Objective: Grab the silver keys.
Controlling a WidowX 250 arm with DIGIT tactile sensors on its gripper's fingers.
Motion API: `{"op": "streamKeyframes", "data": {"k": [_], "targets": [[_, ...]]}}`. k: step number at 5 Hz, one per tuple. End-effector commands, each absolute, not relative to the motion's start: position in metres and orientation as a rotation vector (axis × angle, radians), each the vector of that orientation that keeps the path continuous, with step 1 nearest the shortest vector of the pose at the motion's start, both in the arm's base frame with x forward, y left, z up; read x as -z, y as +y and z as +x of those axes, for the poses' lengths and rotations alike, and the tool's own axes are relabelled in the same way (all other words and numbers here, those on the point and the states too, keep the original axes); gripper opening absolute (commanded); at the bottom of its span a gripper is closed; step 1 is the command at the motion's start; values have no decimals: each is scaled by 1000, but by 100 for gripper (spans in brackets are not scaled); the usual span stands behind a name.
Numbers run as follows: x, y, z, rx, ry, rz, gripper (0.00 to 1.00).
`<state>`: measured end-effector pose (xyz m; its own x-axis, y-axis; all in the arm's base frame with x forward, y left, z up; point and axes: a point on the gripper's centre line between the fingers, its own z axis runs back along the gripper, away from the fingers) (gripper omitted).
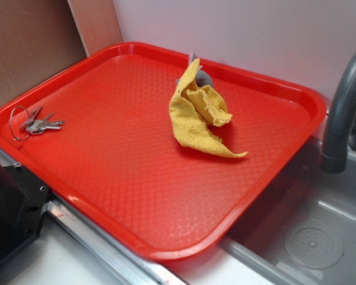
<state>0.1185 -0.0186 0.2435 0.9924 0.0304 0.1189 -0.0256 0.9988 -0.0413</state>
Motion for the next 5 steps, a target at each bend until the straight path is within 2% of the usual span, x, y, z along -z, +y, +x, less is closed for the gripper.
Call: {"op": "streamKeyframes", "data": {"k": [1, 2, 4, 5], "targets": [[-244, -19, 118, -28, -120, -40, 100], [-217, 12, 115, -272, -143, -85, 100], [-149, 80, 122, -601, -76, -7, 100], [-127, 91, 126, -622, -96, 59, 100]]}}
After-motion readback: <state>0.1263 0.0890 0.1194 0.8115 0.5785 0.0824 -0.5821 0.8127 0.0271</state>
